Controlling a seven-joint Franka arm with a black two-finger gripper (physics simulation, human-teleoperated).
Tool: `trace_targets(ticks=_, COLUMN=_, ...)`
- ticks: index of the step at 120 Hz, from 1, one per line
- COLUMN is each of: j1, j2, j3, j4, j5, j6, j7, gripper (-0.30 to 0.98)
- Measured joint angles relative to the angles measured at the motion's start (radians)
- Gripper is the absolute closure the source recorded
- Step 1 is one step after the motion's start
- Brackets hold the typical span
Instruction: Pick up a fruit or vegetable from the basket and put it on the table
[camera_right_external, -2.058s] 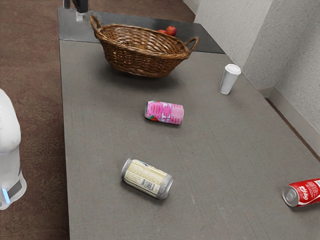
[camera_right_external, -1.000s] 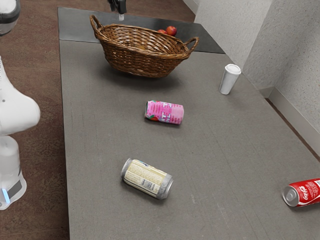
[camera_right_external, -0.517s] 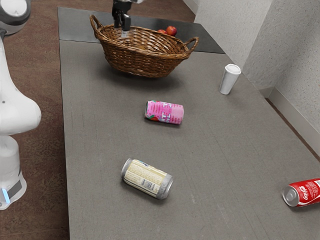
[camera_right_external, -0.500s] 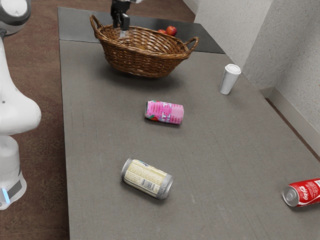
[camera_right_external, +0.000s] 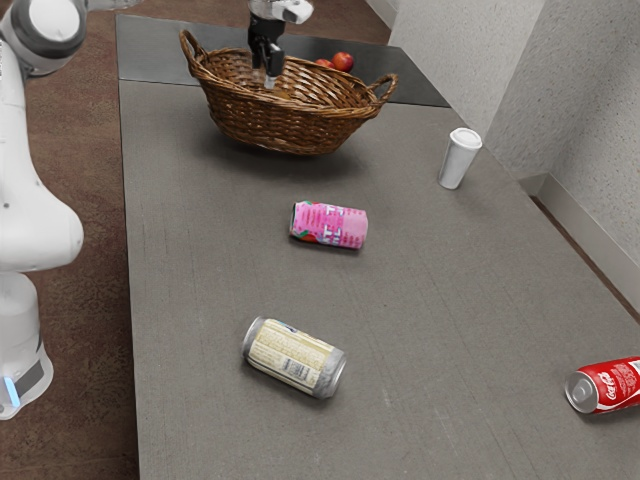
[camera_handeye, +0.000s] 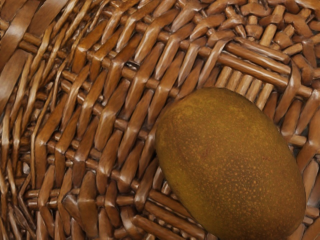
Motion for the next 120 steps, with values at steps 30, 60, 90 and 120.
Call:
trace_targets(ticks=30, j1=-0.036, j2=0.004, j3=0.027, j4=0.004, j5=-0.009, j6=0.055, j7=-0.013, gripper=0.02)
trace_targets(ticks=60, j1=-0.035, j2=0.014, j3=-0.008, j4=0.006, j5=-0.02, j6=0.074, j7=-0.023, gripper=0.02)
trace_targets(ticks=90, j1=-0.029, j2=0.022, j3=-0.008, j4=0.004, j5=-0.049, j6=0.044, j7=0.134, gripper=0.02)
trace_targets(ticks=120, j1=-0.024, j2=0.048, j3=-0.013, j4=-0.001, j5=-0.055, j6=0.012, j7=0.127, gripper=0.02)
